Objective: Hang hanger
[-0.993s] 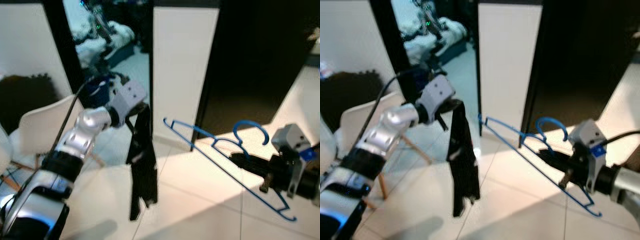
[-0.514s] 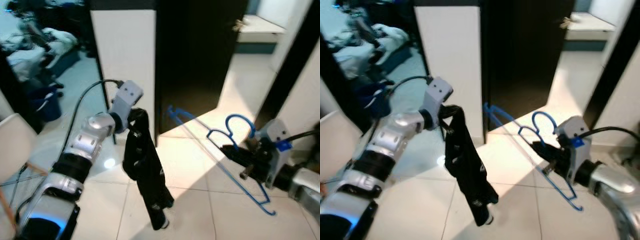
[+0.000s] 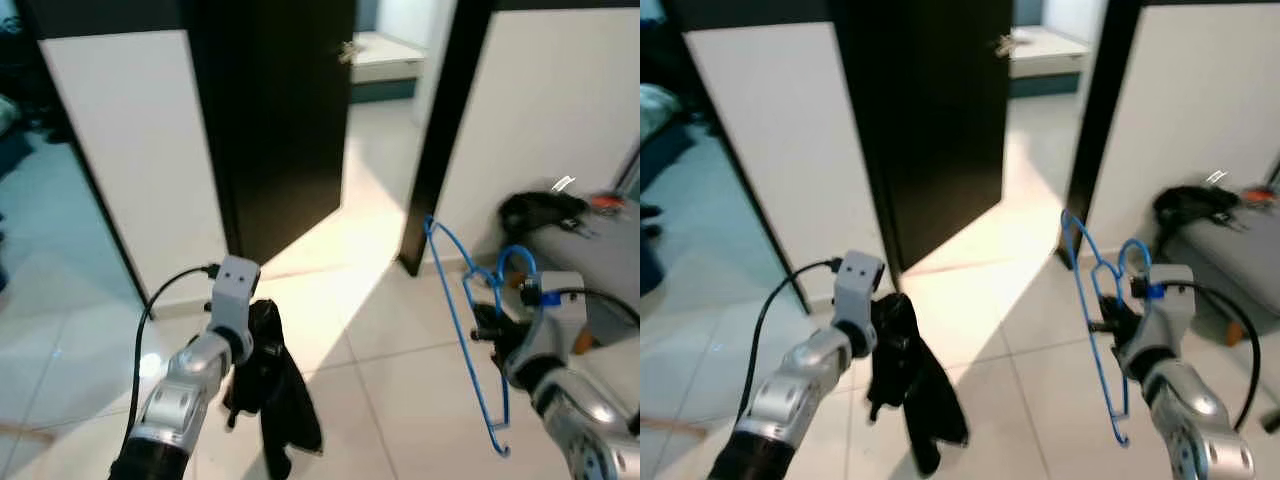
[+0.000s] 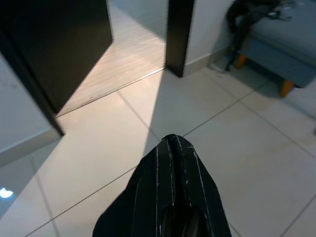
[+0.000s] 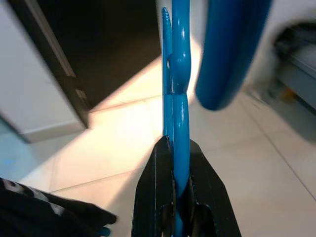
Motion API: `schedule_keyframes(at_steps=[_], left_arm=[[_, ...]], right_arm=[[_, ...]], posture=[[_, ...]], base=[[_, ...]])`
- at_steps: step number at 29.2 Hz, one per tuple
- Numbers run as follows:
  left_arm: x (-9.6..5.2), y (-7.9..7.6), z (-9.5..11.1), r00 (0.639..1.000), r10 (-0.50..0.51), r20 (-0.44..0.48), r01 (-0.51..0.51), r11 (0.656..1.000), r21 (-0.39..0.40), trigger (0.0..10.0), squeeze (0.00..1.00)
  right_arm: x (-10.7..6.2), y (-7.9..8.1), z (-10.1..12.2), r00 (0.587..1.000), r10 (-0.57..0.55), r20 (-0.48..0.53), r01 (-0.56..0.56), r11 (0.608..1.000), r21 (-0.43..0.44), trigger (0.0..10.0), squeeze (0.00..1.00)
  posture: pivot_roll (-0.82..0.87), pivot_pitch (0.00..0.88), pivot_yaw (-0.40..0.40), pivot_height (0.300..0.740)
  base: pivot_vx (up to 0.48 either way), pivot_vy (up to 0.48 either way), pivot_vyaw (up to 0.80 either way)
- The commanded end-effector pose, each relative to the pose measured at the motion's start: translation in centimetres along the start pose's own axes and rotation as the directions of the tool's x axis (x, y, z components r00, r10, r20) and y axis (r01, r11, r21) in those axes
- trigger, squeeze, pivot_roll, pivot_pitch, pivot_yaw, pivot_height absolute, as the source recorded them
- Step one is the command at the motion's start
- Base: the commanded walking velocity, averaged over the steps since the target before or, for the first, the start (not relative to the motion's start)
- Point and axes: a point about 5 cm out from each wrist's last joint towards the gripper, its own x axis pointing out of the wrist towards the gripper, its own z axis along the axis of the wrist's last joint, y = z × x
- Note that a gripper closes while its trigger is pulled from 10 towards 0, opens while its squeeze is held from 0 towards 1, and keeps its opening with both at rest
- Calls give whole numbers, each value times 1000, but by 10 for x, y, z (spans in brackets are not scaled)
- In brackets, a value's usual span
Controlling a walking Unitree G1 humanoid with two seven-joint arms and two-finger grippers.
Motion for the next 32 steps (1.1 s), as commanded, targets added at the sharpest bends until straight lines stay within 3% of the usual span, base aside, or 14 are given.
schedule_keyframes(at_steps=[1,11,13,19,20,22,24,28,29,32], left_arm=[[-3,5,2,999,28,25,-28,999,-20,10000,0],[-6,2,14,998,42,47,-41,999,-20,10000,0],[1,1,32,996,6,93,-8,1000,17,10000,0],[10,-2,59,986,-45,159,36,998,59,10000,0],[18,-4,85,973,-85,213,70,994,78,10000,0],[20,-5,93,969,-96,228,79,993,84,10000,0],[24,-7,116,956,-124,264,97,989,112,10000,0],[26,-9,129,949,-142,281,108,985,133,10000,0],[27,-11,140,941,-164,296,122,980,155,10000,0],[27,-12,148,934,-183,308,134,976,174,10000,0]], right_arm=[[1,4,-2,1000,5,6,-5,1000,1,10000,0],[3,5,2,1000,21,11,-21,999,-25,10000,0],[2,5,9,996,84,12,-83,993,-79,10000,0],[-1,3,22,988,154,15,-151,978,-142,10000,0],[-4,3,37,975,223,21,-215,957,-197,10000,0],[-5,3,42,969,246,20,-236,947,-217,10000,0],[-12,9,58,936,351,31,-331,907,-259,10000,0],[-21,14,70,893,448,39,-420,862,-285,10000,0],[-32,20,78,838,545,25,-506,795,-334,10000,0],[-41,23,85,795,606,13,-562,745,-361,10000,0]], posture=[[143,0,25,740],[131,0,18,740],[122,0,19,740],[116,0,21,740],[109,0,23,740],[105,0,25,740],[103,0,25,740],[103,0,25,740],[105,0,26,740],[103,0,28,740]], base=[[0,0,-800],[0,0,-800],[0,0,-800],[0,0,-800],[0,0,-800],[0,0,-800],[0,0,-800],[0,0,-400],[0,0,0],[0,0,0]])
